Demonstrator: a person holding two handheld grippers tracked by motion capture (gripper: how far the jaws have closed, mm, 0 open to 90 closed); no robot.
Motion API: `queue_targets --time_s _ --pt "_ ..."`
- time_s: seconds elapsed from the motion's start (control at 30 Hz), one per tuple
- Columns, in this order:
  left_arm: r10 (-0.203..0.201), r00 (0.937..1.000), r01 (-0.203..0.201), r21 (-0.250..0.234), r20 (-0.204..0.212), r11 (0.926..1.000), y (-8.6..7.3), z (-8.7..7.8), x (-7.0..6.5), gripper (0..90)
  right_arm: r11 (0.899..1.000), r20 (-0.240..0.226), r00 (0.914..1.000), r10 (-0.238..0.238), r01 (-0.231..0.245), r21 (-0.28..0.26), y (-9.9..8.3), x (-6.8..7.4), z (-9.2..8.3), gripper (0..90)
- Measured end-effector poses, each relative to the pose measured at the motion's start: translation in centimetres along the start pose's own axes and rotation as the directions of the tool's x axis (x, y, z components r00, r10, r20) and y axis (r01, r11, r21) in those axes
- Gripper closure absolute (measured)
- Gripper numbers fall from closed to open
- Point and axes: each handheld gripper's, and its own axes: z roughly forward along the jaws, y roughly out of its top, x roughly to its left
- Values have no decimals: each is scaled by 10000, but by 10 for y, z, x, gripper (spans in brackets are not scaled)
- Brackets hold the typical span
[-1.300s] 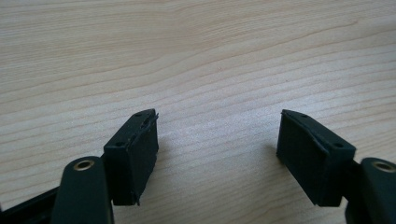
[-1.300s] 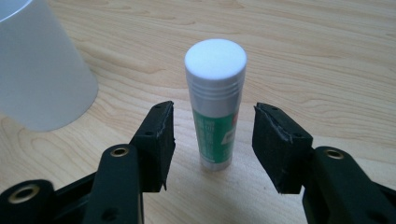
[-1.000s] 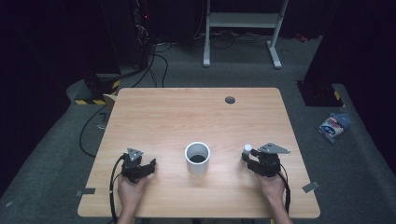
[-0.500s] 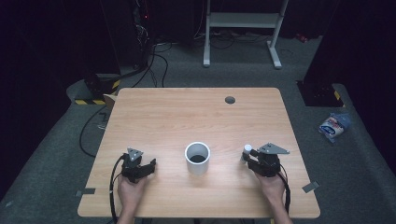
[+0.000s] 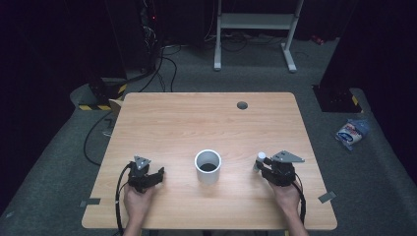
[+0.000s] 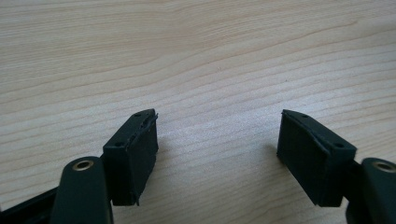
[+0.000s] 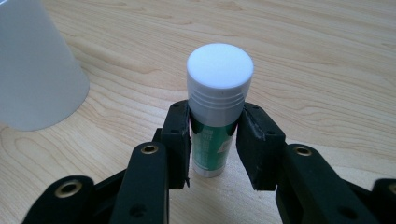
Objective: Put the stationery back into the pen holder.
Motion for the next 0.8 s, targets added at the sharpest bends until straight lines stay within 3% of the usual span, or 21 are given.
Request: queue_targets --time_s 0.8 --pt "7 10000 -7 -1 -11 10000 0 0 0 289 9990 -439 9988 -206 189 -394 9 3 -13 653"
